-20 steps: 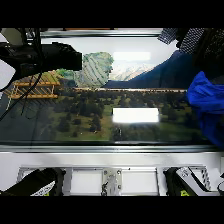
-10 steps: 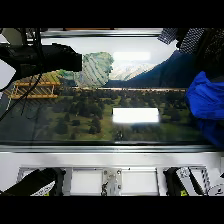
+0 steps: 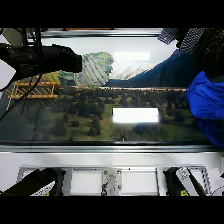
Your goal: Fold the clothes and pants, and hang the long-sleeved shirts on hangers.
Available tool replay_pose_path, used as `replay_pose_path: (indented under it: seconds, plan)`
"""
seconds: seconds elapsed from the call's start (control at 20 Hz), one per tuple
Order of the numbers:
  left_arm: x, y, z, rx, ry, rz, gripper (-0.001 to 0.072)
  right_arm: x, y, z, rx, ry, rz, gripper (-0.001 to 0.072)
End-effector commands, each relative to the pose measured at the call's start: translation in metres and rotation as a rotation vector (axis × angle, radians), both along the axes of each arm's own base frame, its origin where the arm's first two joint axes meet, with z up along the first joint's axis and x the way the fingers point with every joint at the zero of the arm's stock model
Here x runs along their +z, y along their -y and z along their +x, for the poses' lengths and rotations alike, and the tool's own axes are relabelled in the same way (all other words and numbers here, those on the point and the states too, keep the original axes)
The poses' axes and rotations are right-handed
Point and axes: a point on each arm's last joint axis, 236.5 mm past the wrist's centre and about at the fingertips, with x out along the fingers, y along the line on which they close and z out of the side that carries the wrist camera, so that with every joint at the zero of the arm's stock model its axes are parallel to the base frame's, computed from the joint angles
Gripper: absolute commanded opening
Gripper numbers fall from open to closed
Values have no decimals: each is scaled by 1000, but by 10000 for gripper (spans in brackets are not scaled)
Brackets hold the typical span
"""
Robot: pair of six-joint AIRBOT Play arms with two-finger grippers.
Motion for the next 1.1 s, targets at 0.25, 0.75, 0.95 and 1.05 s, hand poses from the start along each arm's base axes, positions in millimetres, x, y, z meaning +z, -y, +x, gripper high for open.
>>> replay_pose_path:
  seconds: [0.25,0.75,0.95,1.05]
  plan:
    - [-24,-11,-6,17,-120,-139,9,-110,-251,60,1004,-300,-209,327]
    - [-100,-28,-50,36,-230,-107,9,-300,-419,35,1338,-718,-274,327]
    - [-100,-31,-56,39,-205,-118,9,-305,-421,31,1351,-734,-269,327]
    - [-97,-31,-55,39,-195,-123,10,-305,-421,31,1351,-734,-269,212]
